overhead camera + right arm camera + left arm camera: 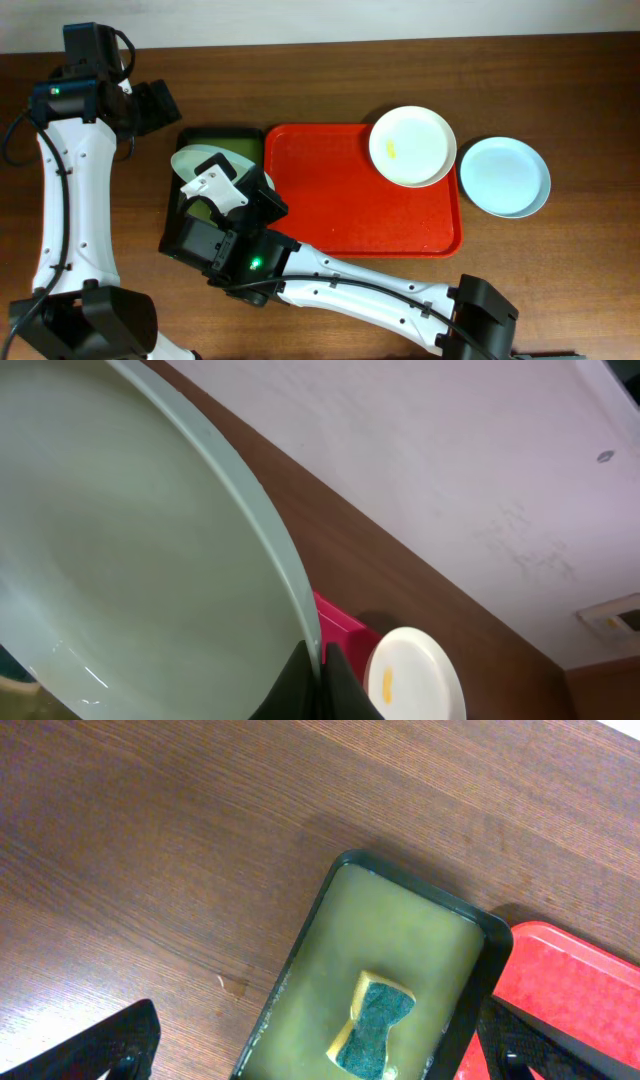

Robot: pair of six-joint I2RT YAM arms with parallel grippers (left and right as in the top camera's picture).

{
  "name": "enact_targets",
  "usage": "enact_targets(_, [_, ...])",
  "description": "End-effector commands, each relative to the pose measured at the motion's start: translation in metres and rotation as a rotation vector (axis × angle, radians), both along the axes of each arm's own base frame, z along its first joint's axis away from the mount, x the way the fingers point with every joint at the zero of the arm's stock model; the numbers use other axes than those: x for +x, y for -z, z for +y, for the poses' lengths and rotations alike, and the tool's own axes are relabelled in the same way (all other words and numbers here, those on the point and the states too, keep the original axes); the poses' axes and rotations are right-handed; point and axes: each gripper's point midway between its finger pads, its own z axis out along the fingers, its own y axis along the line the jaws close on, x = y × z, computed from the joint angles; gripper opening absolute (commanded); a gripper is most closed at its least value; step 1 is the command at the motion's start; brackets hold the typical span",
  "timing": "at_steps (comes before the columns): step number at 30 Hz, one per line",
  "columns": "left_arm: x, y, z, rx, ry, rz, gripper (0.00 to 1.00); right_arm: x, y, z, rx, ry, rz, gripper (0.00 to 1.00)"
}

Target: Clean dirty plates on tray and stack at the side

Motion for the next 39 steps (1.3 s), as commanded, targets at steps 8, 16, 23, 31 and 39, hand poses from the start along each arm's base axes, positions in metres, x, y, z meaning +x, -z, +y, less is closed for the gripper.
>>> enact_targets(8, [0.0, -0.001, 0.001, -0.007, -0.011, -0.005, 0.99, 0.002, -0.021, 0.0, 0.064, 0.02, -0.044, 0.04])
enact_targets(16, [0.0, -0.001, 0.001, -0.007, -0.011, -0.005, 0.99, 0.029, 0.044, -0.003, 0.397, -0.017, 0.403, 0.04])
enact_targets(23, [0.0, -0.001, 0.001, -0.007, -0.011, -0.005, 0.99, 0.104, 0.085, -0.149, 0.804, 0.31, 0.828, 0.04])
enact_targets(31, [0.0, -0.001, 0.001, -0.007, -0.011, -0.005, 0.99, 0.07, 0.11, -0.474, 1.058, 1.124, 0.81, 0.04])
enact_targets(39, [0.0, -0.001, 0.001, -0.008, -0.01, -0.005, 0.99, 0.0, 0.13, -0.551, 1.059, 1.38, 0.842, 0.04])
